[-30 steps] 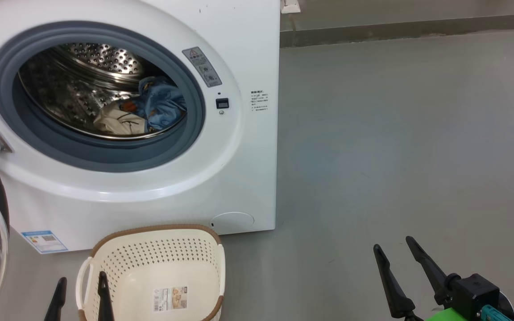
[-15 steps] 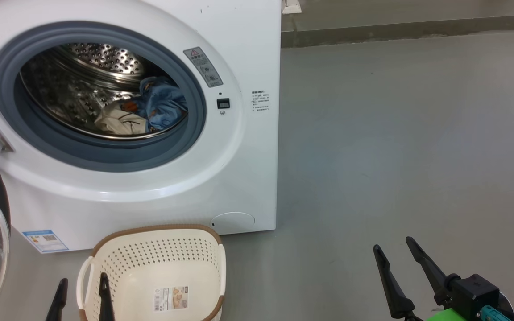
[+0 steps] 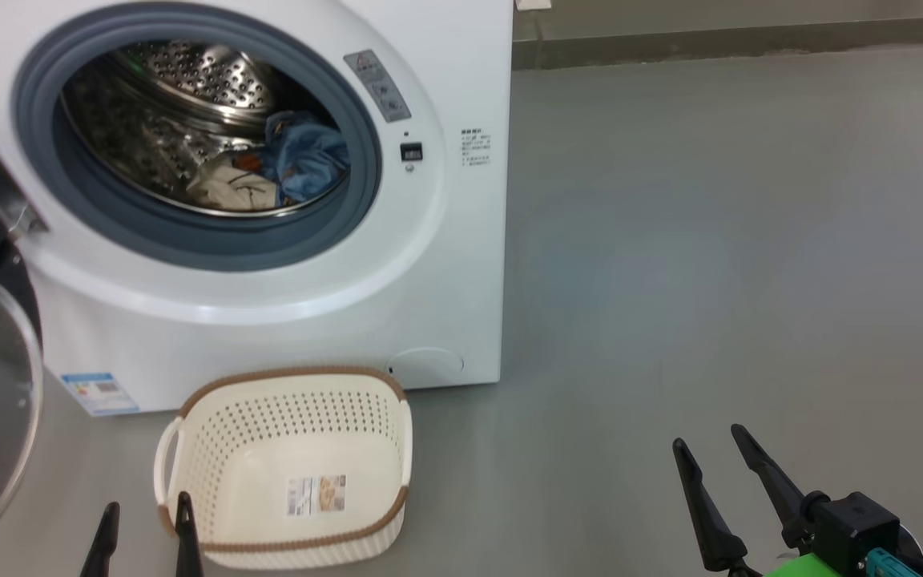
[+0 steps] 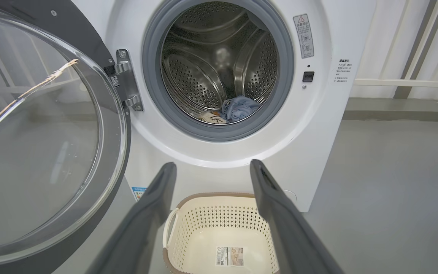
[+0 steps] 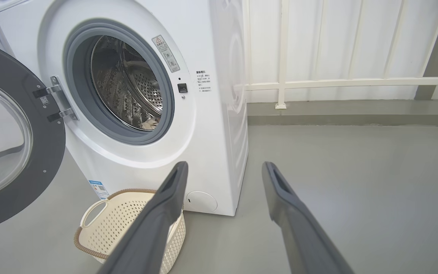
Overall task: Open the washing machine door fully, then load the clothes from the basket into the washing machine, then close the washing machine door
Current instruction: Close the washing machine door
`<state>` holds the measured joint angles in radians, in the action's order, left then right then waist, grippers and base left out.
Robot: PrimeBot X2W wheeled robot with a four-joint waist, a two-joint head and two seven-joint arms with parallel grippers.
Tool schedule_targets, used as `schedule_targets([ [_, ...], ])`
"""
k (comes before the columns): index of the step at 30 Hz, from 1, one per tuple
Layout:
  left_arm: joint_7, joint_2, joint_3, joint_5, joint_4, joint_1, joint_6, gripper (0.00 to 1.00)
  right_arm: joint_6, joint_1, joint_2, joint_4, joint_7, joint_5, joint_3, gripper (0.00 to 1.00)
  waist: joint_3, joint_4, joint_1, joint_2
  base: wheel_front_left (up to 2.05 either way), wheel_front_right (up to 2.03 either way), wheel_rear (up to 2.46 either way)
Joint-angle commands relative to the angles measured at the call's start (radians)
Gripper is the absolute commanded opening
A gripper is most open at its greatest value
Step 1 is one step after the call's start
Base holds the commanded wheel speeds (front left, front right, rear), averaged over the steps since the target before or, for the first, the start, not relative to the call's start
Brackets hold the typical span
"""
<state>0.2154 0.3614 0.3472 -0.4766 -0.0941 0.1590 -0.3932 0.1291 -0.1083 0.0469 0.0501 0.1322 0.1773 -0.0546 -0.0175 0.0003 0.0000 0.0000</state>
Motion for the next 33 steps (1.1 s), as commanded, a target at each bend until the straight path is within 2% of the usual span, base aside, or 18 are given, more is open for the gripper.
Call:
schedule_targets([
  [1,0.005,0.021,-0.034,0.002,-0.015,-0.041,-0.005,1.00,0.002,0.013,0.003,0.029,-0.004,-0.010,-0.022,1.00,0.002,0.005,0.0000,0.0000,-2.14,2.13,0.01],
  [13,0.012,0.010,-0.048,-0.024,-0.004,-0.044,-0.002,1.00,0.002,0.018,0.003,0.028,-0.002,-0.012,-0.003,1.00,0.008,0.025,0.0000,0.0000,-1.42,1.40,0.01],
  [27,0.018,0.008,-0.059,-0.041,-0.006,-0.045,-0.002,1.00,0.002,0.012,0.003,0.029,-0.002,-0.011,0.012,1.00,0.011,0.057,0.0000,0.0000,-0.07,0.07,0.00],
  [33,0.021,0.005,-0.052,-0.031,-0.006,-0.056,-0.005,1.00,0.002,0.006,0.003,0.036,-0.005,-0.016,0.021,1.00,0.013,0.099,0.0000,0.0000,0.00,0.00,0.00],
])
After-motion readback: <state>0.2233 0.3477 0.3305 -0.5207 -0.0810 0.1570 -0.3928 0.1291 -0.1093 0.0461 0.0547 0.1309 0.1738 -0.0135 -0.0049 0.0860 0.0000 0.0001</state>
